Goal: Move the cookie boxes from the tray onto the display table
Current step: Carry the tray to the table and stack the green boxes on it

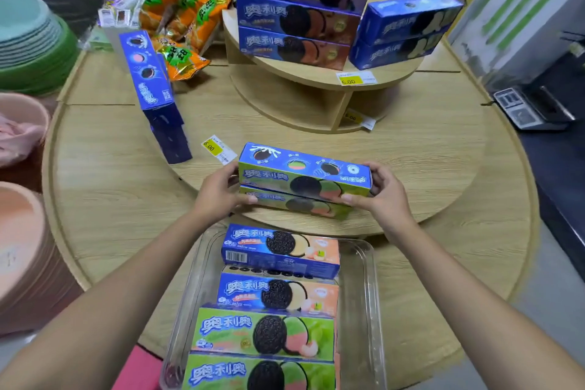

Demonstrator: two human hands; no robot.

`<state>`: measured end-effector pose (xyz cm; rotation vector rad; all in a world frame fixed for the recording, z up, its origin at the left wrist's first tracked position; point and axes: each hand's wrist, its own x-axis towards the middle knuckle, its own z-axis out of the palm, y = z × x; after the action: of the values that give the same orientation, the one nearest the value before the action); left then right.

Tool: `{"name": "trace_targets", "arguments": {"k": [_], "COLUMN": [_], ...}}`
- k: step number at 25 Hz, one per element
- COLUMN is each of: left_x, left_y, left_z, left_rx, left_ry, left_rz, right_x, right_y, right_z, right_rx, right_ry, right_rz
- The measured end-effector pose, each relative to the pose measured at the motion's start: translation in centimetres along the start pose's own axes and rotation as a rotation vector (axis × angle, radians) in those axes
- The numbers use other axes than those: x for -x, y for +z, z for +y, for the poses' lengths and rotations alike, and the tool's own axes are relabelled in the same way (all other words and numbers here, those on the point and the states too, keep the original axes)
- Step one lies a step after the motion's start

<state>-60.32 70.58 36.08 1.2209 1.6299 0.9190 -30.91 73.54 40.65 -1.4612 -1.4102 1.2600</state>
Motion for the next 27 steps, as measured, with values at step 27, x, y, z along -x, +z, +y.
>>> {"name": "trace_targets", "arguments": {"k": [27], "left_x": [0.6], "left_y": [-2.2], "left_z": [-1.3], "left_rx": [0.033], "left_ry": [0.036], "left_rz": [-0.075], "right_x": [0.4], "right_y": [2.4], "right_z": [3.7], "right_rx": [0.138], "right_ry": [-0.009], "right_rz": [-0.058]}}
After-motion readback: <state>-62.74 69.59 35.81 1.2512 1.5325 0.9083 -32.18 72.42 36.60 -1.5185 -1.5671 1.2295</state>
